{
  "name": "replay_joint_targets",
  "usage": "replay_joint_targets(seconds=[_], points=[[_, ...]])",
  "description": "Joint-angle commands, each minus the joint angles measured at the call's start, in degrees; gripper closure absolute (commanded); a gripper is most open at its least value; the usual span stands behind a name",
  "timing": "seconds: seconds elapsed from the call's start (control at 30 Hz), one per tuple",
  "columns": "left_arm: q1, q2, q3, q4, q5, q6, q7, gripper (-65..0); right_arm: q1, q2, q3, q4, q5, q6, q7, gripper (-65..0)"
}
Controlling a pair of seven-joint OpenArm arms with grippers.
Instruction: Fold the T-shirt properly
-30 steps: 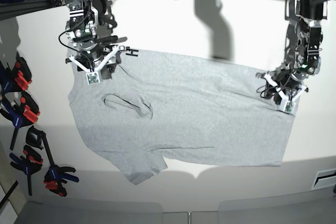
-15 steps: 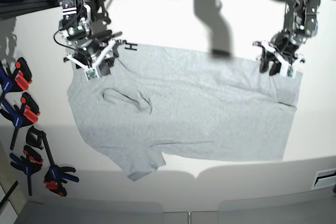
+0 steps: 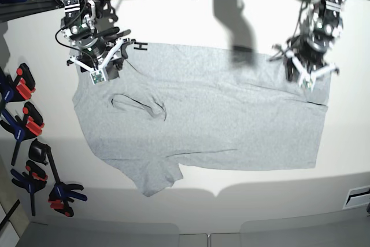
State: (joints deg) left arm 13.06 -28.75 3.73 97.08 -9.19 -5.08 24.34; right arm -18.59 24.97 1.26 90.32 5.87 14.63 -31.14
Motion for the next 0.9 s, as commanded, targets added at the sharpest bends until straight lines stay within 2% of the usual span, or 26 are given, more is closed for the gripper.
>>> replay_joint_targets(seconds=[0.0, 0.23, 0.37, 0.43, 0.5, 0.6, 0.8, 0.87], points=[[-1.20, -0.79, -0.42, 0.63, 0.22, 0.20, -0.98, -19.0, -1.11, 0.72, -0.11, -0.24, -2.60, 0.52, -6.12, -29.1], [-5.46, -0.79, -0.39, -5.07, 0.20, -0.13, 1.03, -19.0, -1.11, 0.70, -0.11, 0.72, -2.21, 0.55, -6.10, -29.1], [-7.72, -0.76, -0.37, -12.59, 0.15, -3.61, 5.40, -19.0, -1.11, 0.70, -0.11, 0.74, -2.21, 0.55, -6.62, -29.1], [-7.76, -0.79, -0.37, -15.15, 0.17, -3.96, 6.16, -19.0, -1.11, 0.70, -0.11, 0.76, -2.21, 0.55, -6.71, -29.1], [-6.95, -0.79, -0.37, -16.83, 0.17, -3.93, 7.26, -19.0, -1.11, 0.70, -0.11, 0.81, -2.19, 0.57, -7.23, -29.1], [-4.09, -0.85, -0.37, -15.96, 0.17, -4.00, 11.85, -18.9, -1.20, 0.72, -0.11, 2.08, -2.19, 1.11, -9.51, -29.1], [3.85, -0.96, -0.37, -11.39, 0.17, -4.13, 12.13, -18.9, -1.38, 0.74, -0.11, 7.69, -2.23, 1.55, -12.70, -29.1], [6.80, -0.96, -0.37, -10.49, 0.17, -4.09, 12.15, -18.9, -1.55, 0.74, -0.09, 8.85, -2.25, 2.80, -13.33, -29.1]])
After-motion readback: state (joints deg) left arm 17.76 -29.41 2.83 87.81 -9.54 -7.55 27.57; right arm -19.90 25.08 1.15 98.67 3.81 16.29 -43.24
